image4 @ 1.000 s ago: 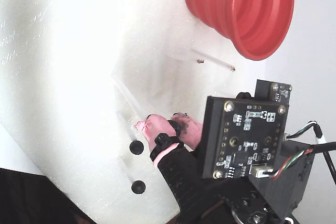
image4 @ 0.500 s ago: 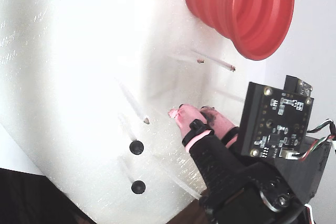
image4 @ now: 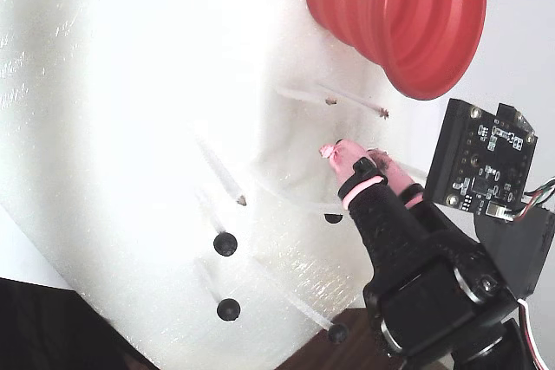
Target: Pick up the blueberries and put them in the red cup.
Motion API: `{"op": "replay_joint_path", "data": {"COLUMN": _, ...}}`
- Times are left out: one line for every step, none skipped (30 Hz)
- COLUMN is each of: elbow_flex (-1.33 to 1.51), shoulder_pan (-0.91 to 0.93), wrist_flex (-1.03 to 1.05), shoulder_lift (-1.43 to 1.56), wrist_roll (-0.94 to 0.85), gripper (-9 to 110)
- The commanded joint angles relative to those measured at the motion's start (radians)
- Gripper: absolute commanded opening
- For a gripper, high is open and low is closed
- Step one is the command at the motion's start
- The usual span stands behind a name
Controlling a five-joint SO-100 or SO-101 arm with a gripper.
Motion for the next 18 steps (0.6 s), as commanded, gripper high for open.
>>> {"op": "replay_joint_path", "data": {"elbow_flex": -0.091, "shoulder_pan": 0.005, "wrist_flex": -0.025, "shoulder_lift": 0.011, "wrist_roll": 0.005, "gripper": 12}}
{"op": "replay_joint_path", "data": {"elbow_flex": -0.094, "shoulder_pan": 0.008, "wrist_flex": -0.031, "shoulder_lift": 0.006, "wrist_roll": 0.005, "gripper": 12}}
{"op": "replay_joint_path", "data": {"elbow_flex": -0.1, "shoulder_pan": 0.011, "wrist_flex": -0.034, "shoulder_lift": 0.003, "wrist_roll": 0.008, "gripper": 12}}
{"op": "replay_joint_path", "data": {"elbow_flex": -0.109, "shoulder_pan": 0.014, "wrist_flex": -0.034, "shoulder_lift": -0.005, "wrist_roll": 0.008, "gripper": 12}}
{"op": "replay_joint_path", "data": {"elbow_flex": -0.118, "shoulder_pan": 0.017, "wrist_flex": -0.038, "shoulder_lift": -0.012, "wrist_roll": 0.009, "gripper": 12}}
{"op": "replay_joint_path", "data": {"elbow_flex": -0.127, "shoulder_pan": 0.02, "wrist_flex": -0.041, "shoulder_lift": -0.02, "wrist_roll": 0.011, "gripper": 12}}
{"op": "replay_joint_path", "data": {"elbow_flex": -0.138, "shoulder_pan": 0.025, "wrist_flex": -0.043, "shoulder_lift": -0.028, "wrist_roll": 0.011, "gripper": 12}}
{"op": "replay_joint_path", "data": {"elbow_flex": -0.152, "shoulder_pan": 0.029, "wrist_flex": -0.046, "shoulder_lift": -0.04, "wrist_roll": 0.014, "gripper": 12}}
{"op": "replay_joint_path", "data": {"elbow_flex": -0.163, "shoulder_pan": 0.032, "wrist_flex": -0.048, "shoulder_lift": -0.048, "wrist_roll": 0.017, "gripper": 12}}
{"op": "replay_joint_path", "data": {"elbow_flex": -0.167, "shoulder_pan": 0.034, "wrist_flex": -0.048, "shoulder_lift": -0.051, "wrist_roll": 0.017, "gripper": 12}}
{"op": "replay_joint_path", "data": {"elbow_flex": -0.173, "shoulder_pan": 0.035, "wrist_flex": -0.049, "shoulder_lift": -0.054, "wrist_roll": 0.017, "gripper": 12}}
{"op": "replay_joint_path", "data": {"elbow_flex": -0.184, "shoulder_pan": 0.037, "wrist_flex": -0.055, "shoulder_lift": -0.063, "wrist_roll": 0.017, "gripper": 12}}
{"op": "replay_joint_path", "data": {"elbow_flex": -0.195, "shoulder_pan": 0.04, "wrist_flex": -0.06, "shoulder_lift": -0.074, "wrist_roll": 0.018, "gripper": 12}}
{"op": "replay_joint_path", "data": {"elbow_flex": -0.206, "shoulder_pan": 0.044, "wrist_flex": -0.061, "shoulder_lift": -0.083, "wrist_roll": 0.023, "gripper": 12}}
{"op": "replay_joint_path", "data": {"elbow_flex": -0.215, "shoulder_pan": 0.048, "wrist_flex": -0.061, "shoulder_lift": -0.089, "wrist_roll": 0.025, "gripper": 12}}
{"op": "replay_joint_path", "data": {"elbow_flex": -0.224, "shoulder_pan": 0.048, "wrist_flex": -0.063, "shoulder_lift": -0.095, "wrist_roll": 0.025, "gripper": 12}}
{"op": "replay_joint_path", "data": {"elbow_flex": -0.233, "shoulder_pan": 0.049, "wrist_flex": -0.064, "shoulder_lift": -0.101, "wrist_roll": 0.025, "gripper": 12}}
{"op": "replay_joint_path", "data": {"elbow_flex": -0.242, "shoulder_pan": 0.052, "wrist_flex": -0.069, "shoulder_lift": -0.11, "wrist_roll": 0.026, "gripper": 12}}
